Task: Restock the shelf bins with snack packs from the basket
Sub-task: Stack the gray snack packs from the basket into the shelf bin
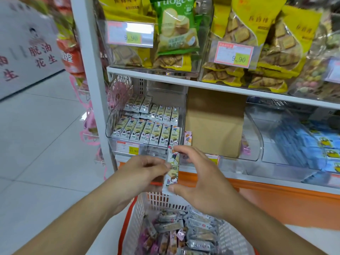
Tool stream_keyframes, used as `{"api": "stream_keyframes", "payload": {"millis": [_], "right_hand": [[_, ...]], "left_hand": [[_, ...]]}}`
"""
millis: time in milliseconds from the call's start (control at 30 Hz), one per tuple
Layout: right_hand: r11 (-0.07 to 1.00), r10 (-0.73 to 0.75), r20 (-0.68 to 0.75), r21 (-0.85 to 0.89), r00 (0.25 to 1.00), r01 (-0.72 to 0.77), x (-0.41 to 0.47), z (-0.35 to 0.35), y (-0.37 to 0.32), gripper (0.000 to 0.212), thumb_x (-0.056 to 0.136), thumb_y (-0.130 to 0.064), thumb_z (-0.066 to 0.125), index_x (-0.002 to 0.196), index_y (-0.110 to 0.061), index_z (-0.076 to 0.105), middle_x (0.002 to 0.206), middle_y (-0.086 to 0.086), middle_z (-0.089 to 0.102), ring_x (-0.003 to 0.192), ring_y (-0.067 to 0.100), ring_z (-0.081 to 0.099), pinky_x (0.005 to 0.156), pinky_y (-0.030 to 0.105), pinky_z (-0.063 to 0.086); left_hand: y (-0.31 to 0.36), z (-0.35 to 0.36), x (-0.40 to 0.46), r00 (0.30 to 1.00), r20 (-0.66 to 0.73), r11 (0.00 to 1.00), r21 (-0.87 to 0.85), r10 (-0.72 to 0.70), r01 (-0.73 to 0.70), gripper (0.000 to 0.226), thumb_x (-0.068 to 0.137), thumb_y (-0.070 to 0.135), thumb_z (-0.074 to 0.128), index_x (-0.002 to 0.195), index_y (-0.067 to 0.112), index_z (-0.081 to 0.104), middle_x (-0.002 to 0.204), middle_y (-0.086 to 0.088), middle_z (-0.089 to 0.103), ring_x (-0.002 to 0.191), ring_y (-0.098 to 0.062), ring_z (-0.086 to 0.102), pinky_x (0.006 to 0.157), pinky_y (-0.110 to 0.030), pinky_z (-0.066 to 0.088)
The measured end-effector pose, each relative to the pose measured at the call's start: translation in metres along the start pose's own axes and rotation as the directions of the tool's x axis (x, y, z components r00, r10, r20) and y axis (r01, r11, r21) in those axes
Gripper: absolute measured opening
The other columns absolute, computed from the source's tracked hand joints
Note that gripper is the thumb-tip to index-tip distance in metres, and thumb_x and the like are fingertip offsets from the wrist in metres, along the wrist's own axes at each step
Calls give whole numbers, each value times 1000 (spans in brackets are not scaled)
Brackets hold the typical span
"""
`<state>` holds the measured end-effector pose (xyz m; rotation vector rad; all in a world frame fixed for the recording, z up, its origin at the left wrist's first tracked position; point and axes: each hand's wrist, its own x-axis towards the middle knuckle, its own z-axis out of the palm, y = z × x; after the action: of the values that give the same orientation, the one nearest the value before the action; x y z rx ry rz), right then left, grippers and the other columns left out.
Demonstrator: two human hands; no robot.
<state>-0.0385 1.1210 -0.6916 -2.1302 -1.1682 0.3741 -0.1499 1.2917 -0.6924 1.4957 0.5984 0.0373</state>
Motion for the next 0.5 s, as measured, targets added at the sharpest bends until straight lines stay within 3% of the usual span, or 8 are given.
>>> {"api": "stream_keyframes", "payload": {"millis": [67, 100, 167, 200, 267, 367, 500], "right_hand": [[1000, -5, -16, -4, 1000, 5, 11, -3, -3, 80, 83, -47, 85, 142, -62, 33, 146, -42, 35, 136, -11, 34, 109, 23, 32], [1000, -13, -27, -10, 1000, 13, 19, -5, -4, 80, 83, -47, 85, 142, -61, 34, 146, -40, 36, 135, -11, 35, 107, 22, 32], [1000, -20, -54, -12, 998, 19, 42, -11, -8, 78, 83, -48, 85, 143, -57, 36, 148, -34, 40, 132, -7, 38, 105, 23, 35], [1000, -21, -64, -11, 998, 20, 58, -14, -10, 76, 84, -48, 84, 144, -55, 38, 149, -30, 42, 131, -5, 41, 105, 24, 38], [999, -22, -67, -34, 997, 20, 97, -18, -12, 75, 85, -48, 83, 147, -45, 39, 150, -20, 47, 131, 2, 46, 109, 31, 42], [991, 1, -39, -132, 999, -6, 168, -19, -8, 83, 86, -50, 82, 153, -28, 37, 153, -7, 49, 135, 15, 50, 114, 38, 43], [952, 74, -7, -298, 997, -73, 247, -12, -4, 79, 87, -50, 81, 146, -15, 42, 137, 8, 60, 104, 20, 64, 87, 36, 56]], "left_hand": [[6, -12, 6, 994, -54, 975, 206, 100, -87, 24, 101, 42, 62, 111, 26, 76, 107, 6, 78, 101, -16, 73, 90, -35, 59], [7, -24, 12, 976, -109, 912, 387, 190, -135, 28, 103, 47, 55, 118, 32, 73, 113, 14, 74, 105, -9, 69, 95, -31, 53], [7, -51, 24, 910, -157, 667, 729, 383, -155, 46, 103, 57, 42, 138, 35, 61, 136, 17, 61, 125, -6, 56, 106, -26, 43], [4, -66, 32, 890, -130, 552, 820, 438, -151, 59, 101, 65, 33, 146, 34, 55, 147, 14, 53, 135, -9, 48, 113, -29, 37], [-3, -89, 45, 915, -80, 408, 908, 395, -97, 83, 91, 79, 9, 157, 37, 38, 163, 12, 35, 151, -10, 28, 125, -35, 22], [-16, -111, 56, 967, -77, 355, 935, 244, -16, 99, 72, 81, -14, 160, 48, 17, 170, 17, 13, 157, -4, 4, 129, -38, 7], [-20, -116, 60, 971, -71, 372, 928, 228, -20, 99, 70, 82, -18, 160, 52, 9, 170, 22, 7, 156, 0, -3, 129, -35, 3]]}}
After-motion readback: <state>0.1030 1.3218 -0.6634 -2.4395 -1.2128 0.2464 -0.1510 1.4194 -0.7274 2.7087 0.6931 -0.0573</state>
